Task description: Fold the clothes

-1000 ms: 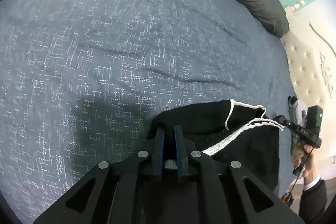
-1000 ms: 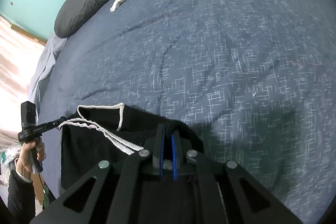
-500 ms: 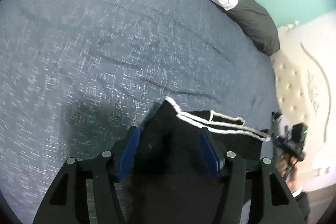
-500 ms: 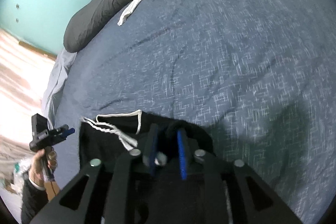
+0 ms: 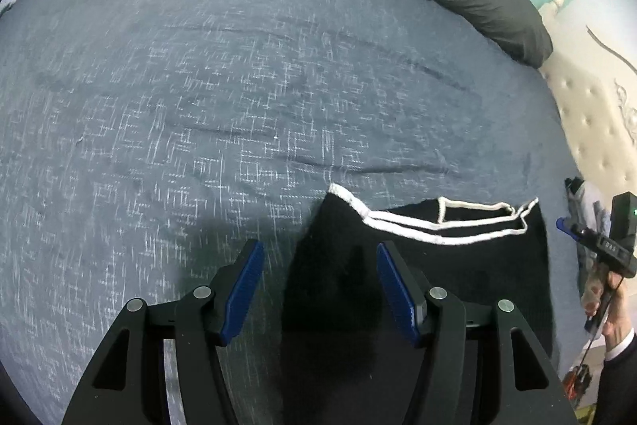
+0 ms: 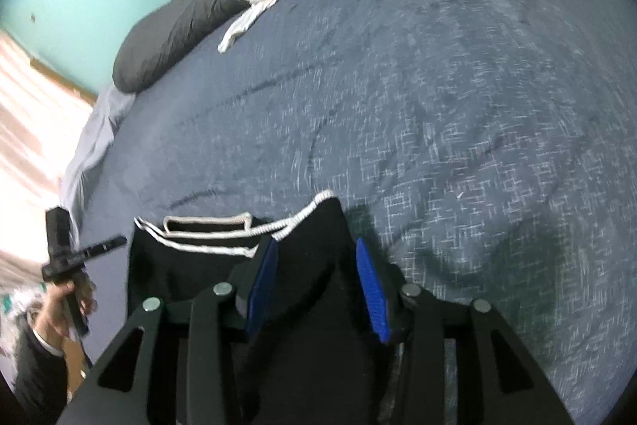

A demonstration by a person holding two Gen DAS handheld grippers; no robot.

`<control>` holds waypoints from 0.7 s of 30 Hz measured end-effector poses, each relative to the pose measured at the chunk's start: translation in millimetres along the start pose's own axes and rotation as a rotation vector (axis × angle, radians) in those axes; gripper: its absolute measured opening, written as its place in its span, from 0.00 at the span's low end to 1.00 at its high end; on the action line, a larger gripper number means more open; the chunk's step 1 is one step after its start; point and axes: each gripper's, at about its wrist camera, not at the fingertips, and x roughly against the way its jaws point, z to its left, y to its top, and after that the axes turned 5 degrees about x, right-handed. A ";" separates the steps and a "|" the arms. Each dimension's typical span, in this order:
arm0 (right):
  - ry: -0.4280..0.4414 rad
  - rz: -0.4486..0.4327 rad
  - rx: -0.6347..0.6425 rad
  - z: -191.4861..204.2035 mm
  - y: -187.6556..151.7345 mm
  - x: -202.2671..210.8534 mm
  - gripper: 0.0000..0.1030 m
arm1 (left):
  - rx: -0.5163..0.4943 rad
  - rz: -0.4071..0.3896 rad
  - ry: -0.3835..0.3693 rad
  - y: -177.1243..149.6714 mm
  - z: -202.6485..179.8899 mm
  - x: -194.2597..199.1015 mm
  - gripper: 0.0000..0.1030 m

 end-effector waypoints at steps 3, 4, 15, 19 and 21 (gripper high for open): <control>-0.036 0.029 0.060 3.0 -5.7 -18.2 0.41 | -0.016 -0.015 0.008 1.3 0.5 -4.6 0.61; -0.049 0.038 0.077 3.9 -6.7 -24.4 0.41 | -0.021 -0.018 0.014 1.9 1.4 -6.2 0.60; -0.145 -0.014 0.189 2.9 -11.1 -49.5 0.10 | -0.076 -0.034 0.018 -1.8 -0.5 -14.4 0.13; -0.161 -0.033 0.200 -1.6 -18.3 -46.2 0.04 | -0.105 -0.049 0.032 -5.0 -4.9 -11.3 0.05; -0.159 -0.056 0.200 -3.6 -19.5 -40.4 0.04 | -0.102 -0.065 0.034 -5.7 -5.2 -6.1 0.05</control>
